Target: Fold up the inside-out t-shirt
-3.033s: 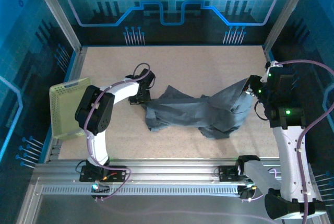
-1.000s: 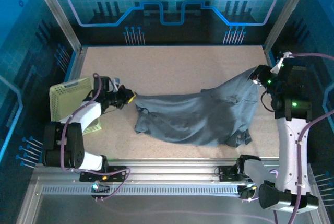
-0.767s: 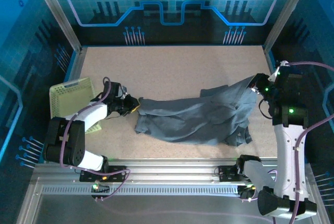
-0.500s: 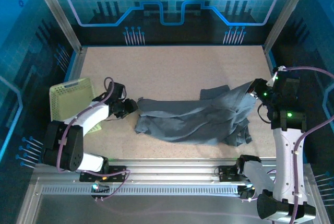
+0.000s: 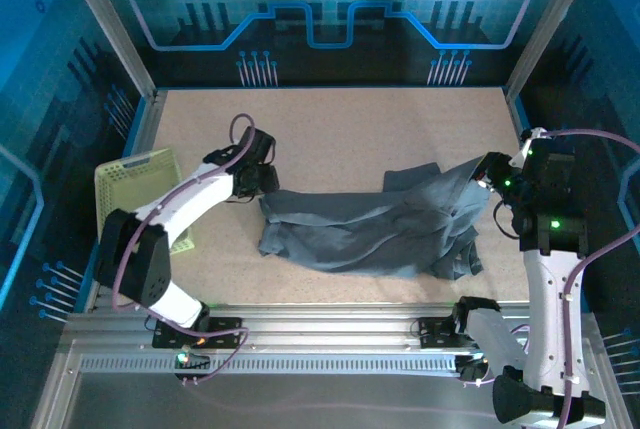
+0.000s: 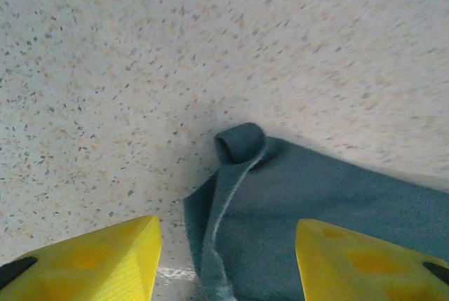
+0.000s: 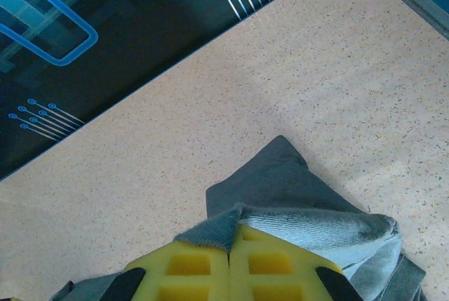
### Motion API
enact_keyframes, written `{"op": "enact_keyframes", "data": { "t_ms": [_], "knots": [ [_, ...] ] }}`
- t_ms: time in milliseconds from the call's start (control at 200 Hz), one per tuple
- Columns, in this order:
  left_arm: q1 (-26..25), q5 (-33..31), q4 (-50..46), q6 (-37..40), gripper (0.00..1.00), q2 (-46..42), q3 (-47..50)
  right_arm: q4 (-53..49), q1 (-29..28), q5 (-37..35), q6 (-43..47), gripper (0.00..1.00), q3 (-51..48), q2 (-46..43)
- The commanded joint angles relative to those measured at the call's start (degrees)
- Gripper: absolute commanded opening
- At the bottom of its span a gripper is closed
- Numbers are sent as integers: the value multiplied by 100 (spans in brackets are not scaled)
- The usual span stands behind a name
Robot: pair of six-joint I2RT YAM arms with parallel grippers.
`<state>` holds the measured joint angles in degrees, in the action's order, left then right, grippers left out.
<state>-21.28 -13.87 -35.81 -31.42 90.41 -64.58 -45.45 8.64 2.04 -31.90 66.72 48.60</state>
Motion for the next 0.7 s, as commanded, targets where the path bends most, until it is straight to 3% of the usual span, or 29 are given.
{"op": "enact_keyframes", "data": {
  "t_ms": [0,285,460,535,695],
  "knots": [
    [-78,-144,-553,101,53,223,-213,-45,-70,-41,110,0,122,-72],
    [-102,276,-560,-10,42,481,-66,-8,-70,-72,105,0,140,-35],
    [-100,486,-396,-75,41,560,49,-16,-74,-90,105,0,209,-4],
    [-104,571,-384,-81,37,619,34,-16,-74,-81,96,0,227,9],
    [-100,687,-330,-140,18,571,93,-38,-74,-130,105,0,247,16]
  ]
}}
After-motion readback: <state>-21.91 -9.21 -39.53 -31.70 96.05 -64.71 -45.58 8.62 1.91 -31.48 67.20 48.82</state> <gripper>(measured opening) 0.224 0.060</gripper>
